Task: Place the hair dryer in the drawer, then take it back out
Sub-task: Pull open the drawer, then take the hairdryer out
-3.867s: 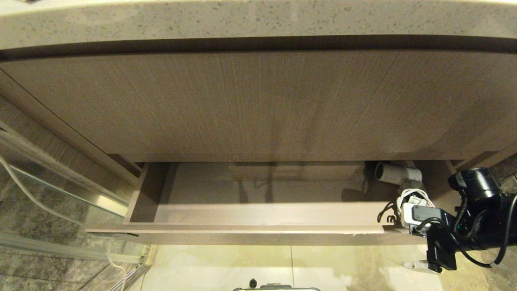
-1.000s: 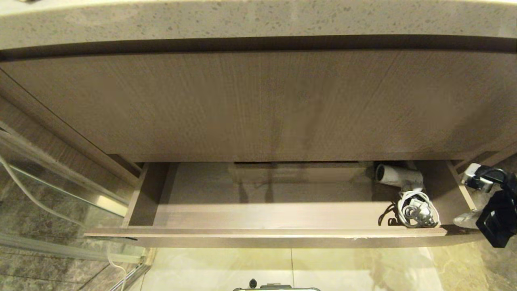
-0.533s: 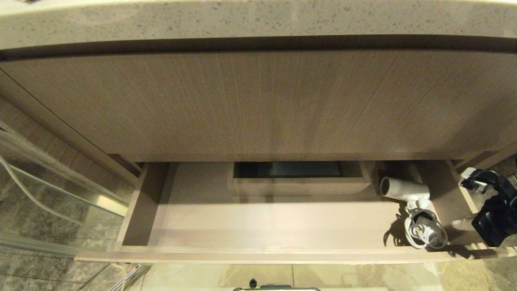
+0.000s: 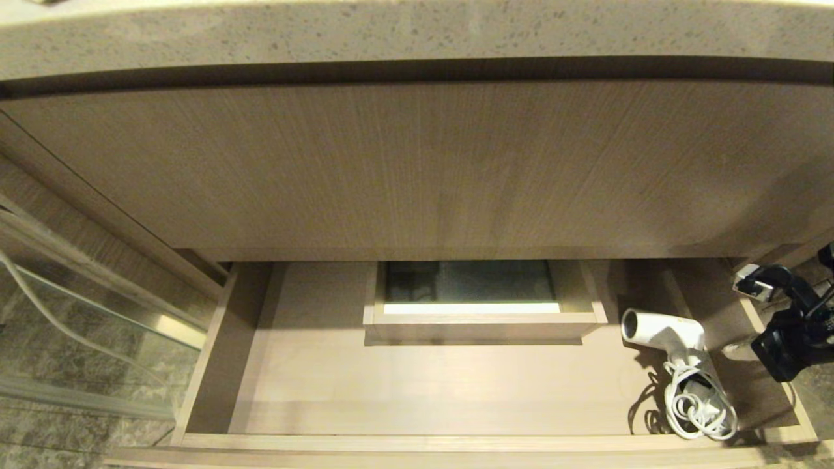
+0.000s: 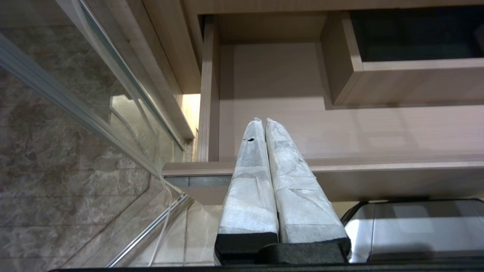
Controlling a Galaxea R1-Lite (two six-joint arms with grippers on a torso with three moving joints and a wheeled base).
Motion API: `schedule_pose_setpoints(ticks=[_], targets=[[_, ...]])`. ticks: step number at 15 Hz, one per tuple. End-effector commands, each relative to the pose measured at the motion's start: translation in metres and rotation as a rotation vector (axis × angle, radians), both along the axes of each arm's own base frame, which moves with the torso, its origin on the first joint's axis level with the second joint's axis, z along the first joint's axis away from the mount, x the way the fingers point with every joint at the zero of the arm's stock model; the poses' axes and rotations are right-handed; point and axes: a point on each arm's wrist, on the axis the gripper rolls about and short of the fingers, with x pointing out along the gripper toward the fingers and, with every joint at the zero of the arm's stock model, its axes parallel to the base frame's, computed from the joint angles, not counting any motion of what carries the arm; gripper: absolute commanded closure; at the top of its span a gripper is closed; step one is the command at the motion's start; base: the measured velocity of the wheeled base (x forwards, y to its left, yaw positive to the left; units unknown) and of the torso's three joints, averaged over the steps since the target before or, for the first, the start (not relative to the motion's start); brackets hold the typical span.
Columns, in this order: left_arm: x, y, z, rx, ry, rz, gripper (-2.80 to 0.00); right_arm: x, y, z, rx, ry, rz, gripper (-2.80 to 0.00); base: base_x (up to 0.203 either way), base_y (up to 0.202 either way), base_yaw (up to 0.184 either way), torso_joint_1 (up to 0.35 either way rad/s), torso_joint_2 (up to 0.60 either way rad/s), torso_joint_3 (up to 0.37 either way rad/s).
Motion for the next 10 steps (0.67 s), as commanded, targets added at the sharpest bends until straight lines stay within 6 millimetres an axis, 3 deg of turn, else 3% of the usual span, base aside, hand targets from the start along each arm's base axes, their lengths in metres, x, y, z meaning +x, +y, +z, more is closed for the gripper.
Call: schedule_pose_setpoints(ticks=[1,2,3,6,10], targets=[[0.0,0.0,0.0,0.0,-0.001,0.0,0.0,0.005,-0.007,-0.009,-0.031,0.014,0.05,0.0,0.0,0.0,0.0,0.0,0.0,0.0],[0.0,0.0,0.0,0.0,-0.001,0.0,0.0,0.006,-0.009,-0.01,-0.044,0.015,0.065,0.0,0.0,0.0,0.0,0.0,0.0,0.0],[0.0,0.0,0.0,0.0,-0.001,0.0,0.0,0.006,-0.01,-0.012,-0.064,0.019,0.091,-2.8,0.0,0.0,0.0,0.0,0.0,0.0],[0.0,0.0,0.0,0.0,-0.001,0.0,0.0,0.002,-0.01,-0.018,-0.078,0.049,0.147,-2.8,0.0,0.0,0.0,0.0,0.0,0.0],[0.0,0.0,0.0,0.0,-0.001,0.001,0.0,0.01,-0.008,-0.007,-0.018,0.0,0.15,-2.8,0.0,0.0,0.0,0.0,0.0,0.0]])
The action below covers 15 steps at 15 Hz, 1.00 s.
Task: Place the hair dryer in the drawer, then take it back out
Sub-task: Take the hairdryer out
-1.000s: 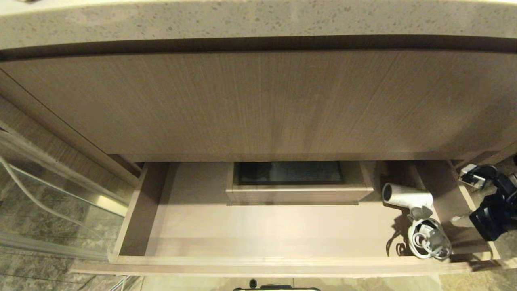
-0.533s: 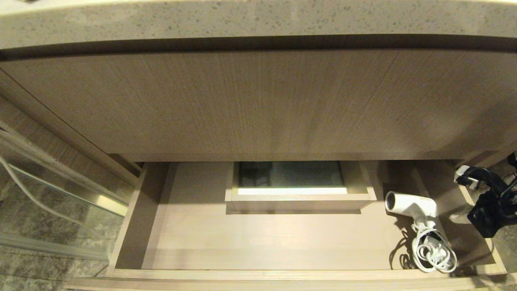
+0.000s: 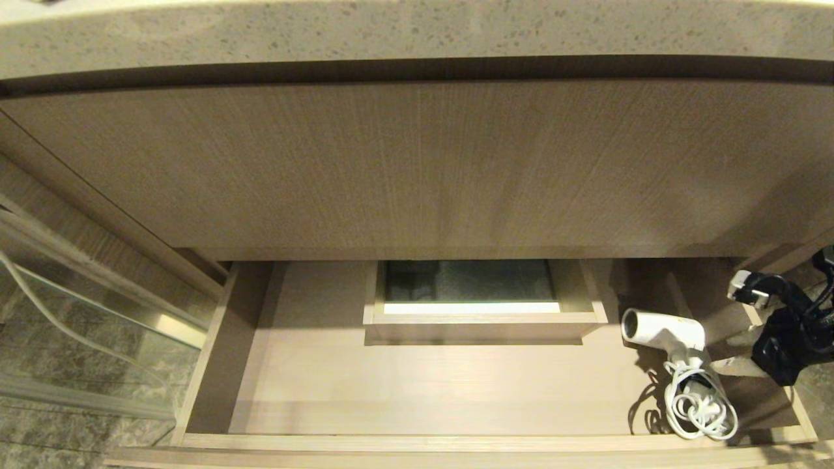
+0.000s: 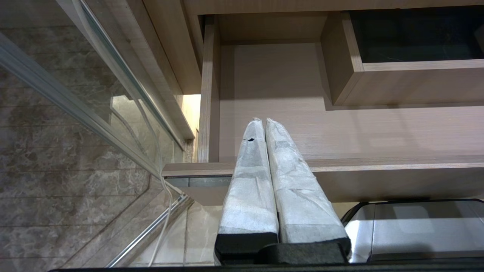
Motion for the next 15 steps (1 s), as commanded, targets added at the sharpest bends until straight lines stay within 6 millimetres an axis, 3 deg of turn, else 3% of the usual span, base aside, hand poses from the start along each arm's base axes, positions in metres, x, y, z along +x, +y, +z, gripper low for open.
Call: schedule_pose_setpoints(ticks=[1,6,15], targets=[[0.0,0.0,0.0,0.0,-0.002,0.0,0.0,0.001,0.001,0.005,0.007,-0.016,0.007,-2.8,0.0,0.0,0.0,0.0,0.0,0.0],[0.0,0.0,0.0,0.0,-0.002,0.0,0.0,-0.006,0.005,0.01,0.015,-0.022,-0.001,-2.8,0.0,0.0,0.0,0.0,0.0,0.0],[0.0,0.0,0.0,0.0,-0.002,0.0,0.0,-0.008,0.005,-0.005,0.057,0.033,0.005,-2.8,0.0,0.0,0.0,0.0,0.0,0.0]])
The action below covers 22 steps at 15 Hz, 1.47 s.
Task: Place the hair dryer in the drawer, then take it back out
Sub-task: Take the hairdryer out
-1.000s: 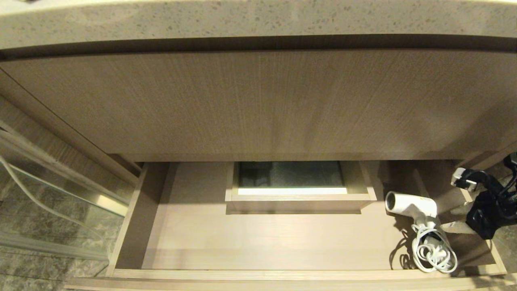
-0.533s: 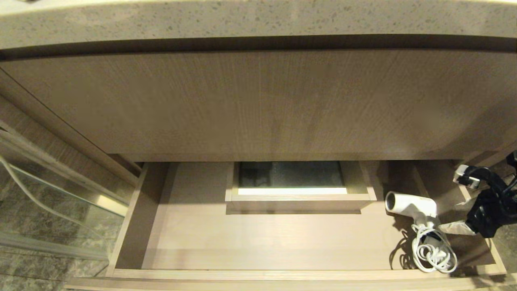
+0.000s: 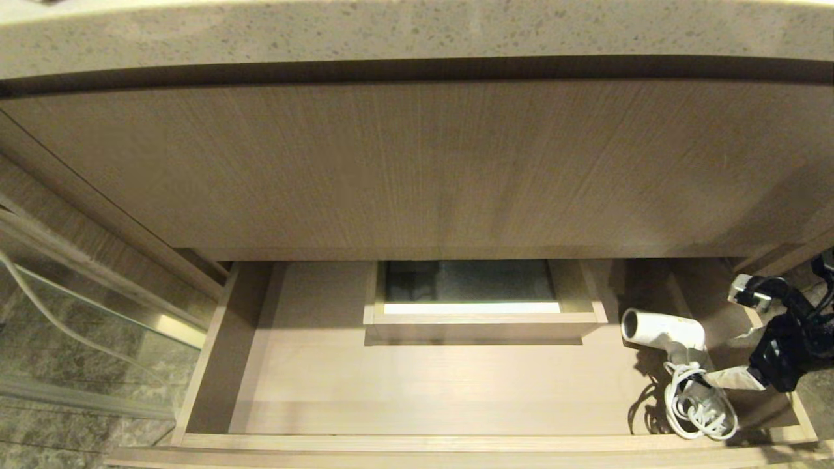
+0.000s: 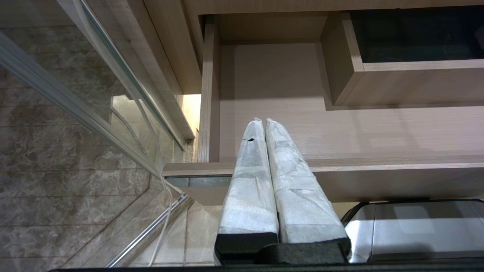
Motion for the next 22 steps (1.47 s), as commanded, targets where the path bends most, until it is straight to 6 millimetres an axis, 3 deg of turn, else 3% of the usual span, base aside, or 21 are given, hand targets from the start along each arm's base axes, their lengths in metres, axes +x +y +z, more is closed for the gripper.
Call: schedule_pose_setpoints(ticks=[1,8,13,22], targets=[[0.0,0.0,0.0,0.0,-0.002,0.0,0.0,-0.002,0.001,-0.001,0.002,0.005,0.01,-2.8,0.0,0.0,0.0,0.0,0.0,0.0],[0.0,0.0,0.0,0.0,-0.002,0.0,0.0,-0.012,0.007,0.014,-0.013,-0.014,0.021,-2.8,0.0,0.0,0.0,0.0,0.0,0.0],[0.0,0.0,0.0,0.0,0.0,0.0,0.0,-0.033,0.015,0.028,-0.032,-0.061,0.015,-2.8,0.0,0.0,0.0,0.0,0.0,0.0],[0.0,0.0,0.0,0.0,-0.001,0.0,0.0,-0.041,0.018,0.024,-0.007,-0.019,0.001,-2.8,0.0,0.0,0.0,0.0,0.0,0.0]])
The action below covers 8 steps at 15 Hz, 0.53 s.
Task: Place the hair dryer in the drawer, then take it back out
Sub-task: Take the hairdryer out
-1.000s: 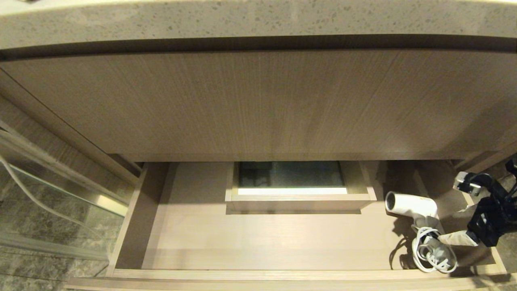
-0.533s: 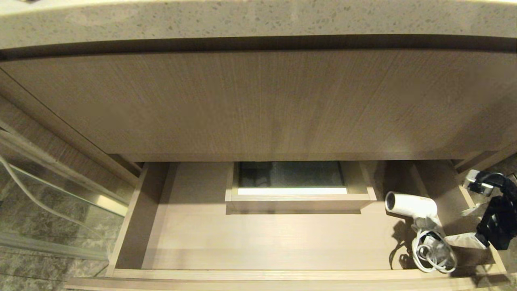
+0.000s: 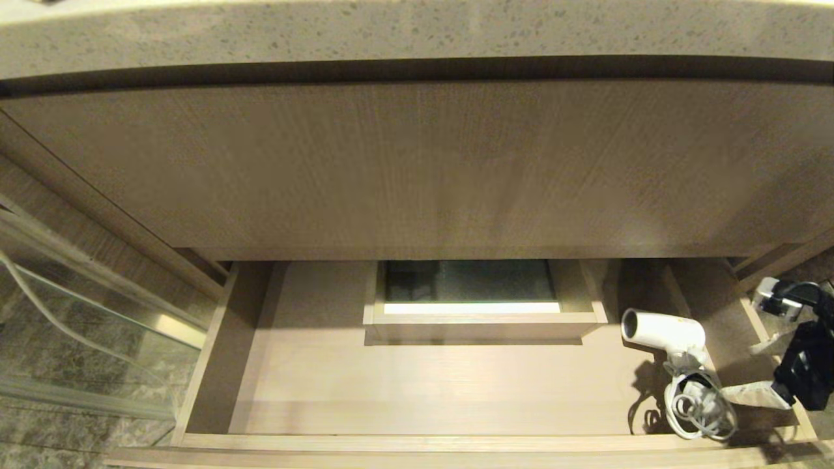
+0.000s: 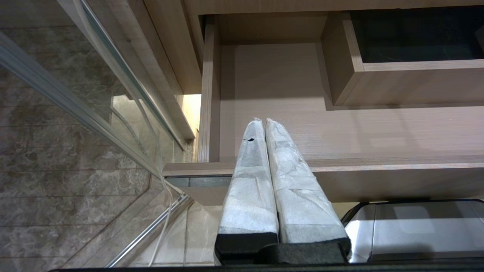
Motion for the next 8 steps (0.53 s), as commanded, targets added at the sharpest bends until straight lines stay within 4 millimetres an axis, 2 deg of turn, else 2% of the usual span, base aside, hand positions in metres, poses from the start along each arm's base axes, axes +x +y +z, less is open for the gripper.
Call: schedule_pose_setpoints(ticks=[1,3,8], targets=[[0.0,0.0,0.0,0.0,-0.002,0.0,0.0,-0.008,0.004,0.002,0.007,0.012,0.006,-2.8,0.0,0.0,0.0,0.0,0.0,0.0],[0.0,0.0,0.0,0.0,-0.001,0.0,0.0,-0.021,0.009,-0.002,0.041,0.086,0.0,-2.8,0.0,0.0,0.0,0.0,0.0,0.0],[0.0,0.0,0.0,0.0,-0.002,0.0,0.0,-0.011,0.001,-0.019,0.086,0.161,-0.04,-2.8,0.0,0.0,0.0,0.0,0.0,0.0]])
